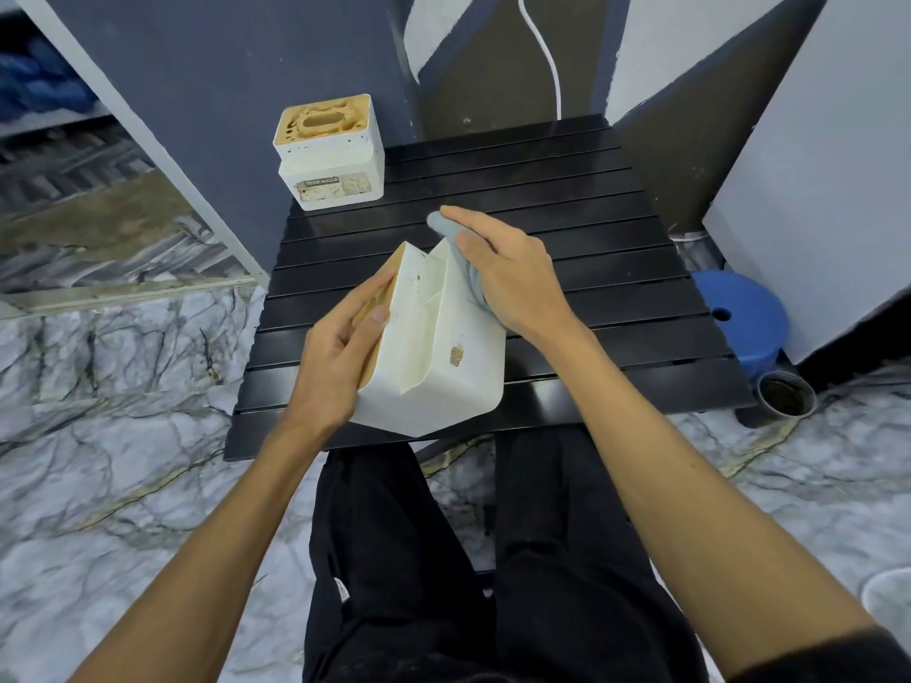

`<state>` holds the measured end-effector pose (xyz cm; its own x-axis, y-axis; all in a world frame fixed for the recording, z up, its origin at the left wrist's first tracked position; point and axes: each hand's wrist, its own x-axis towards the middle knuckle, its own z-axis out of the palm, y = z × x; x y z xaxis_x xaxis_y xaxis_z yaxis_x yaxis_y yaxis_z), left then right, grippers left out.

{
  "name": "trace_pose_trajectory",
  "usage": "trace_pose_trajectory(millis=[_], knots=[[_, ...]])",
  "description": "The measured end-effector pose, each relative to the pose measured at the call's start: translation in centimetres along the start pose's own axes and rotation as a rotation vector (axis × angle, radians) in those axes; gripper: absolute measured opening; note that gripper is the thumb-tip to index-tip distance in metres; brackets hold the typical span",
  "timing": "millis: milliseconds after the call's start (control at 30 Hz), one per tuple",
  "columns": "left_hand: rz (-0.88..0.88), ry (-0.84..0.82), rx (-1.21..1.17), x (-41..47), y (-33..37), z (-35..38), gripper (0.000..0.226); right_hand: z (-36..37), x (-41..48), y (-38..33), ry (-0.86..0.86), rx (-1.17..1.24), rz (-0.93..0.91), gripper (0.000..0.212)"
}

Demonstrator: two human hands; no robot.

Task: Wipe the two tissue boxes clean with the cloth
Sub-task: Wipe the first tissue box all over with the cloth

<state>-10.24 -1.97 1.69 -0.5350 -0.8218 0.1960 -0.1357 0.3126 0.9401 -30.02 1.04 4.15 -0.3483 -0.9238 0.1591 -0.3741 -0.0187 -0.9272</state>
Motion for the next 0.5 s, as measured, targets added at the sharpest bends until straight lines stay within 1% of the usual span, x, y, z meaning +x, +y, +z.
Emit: trace_pose_trajectory(millis=[67, 133, 233, 367, 500], knots=[[-0.007, -0.009, 0.010, 0.1, 0.0, 0.1, 0.048, -0.3, -0.1, 0.4, 0.037, 0.050, 0.072, 0.034], [-0.018, -0.017, 0.024, 0.1, 0.0, 0.1, 0.051, -0.7, -0.2, 0.9, 0.034, 0.060, 0.147, 0.033], [-0.035, -0.024, 0.051, 0.1, 0.2, 0.1, 0.052, -1.5, 0.1, 1.2, -0.035, 0.037, 0.188, 0.034], [-0.072, -0.017, 0.097, 0.0, 0.4, 0.3, 0.046, -2.6, 0.5, 0.7, -0.106, -0.003, 0.167, 0.035], [-0.078, -0.031, 0.198, 0.0, 0.6, 0.5, 0.042, -3.9, 1.7, -0.2, -0.240, -0.039, 0.224, 0.028]])
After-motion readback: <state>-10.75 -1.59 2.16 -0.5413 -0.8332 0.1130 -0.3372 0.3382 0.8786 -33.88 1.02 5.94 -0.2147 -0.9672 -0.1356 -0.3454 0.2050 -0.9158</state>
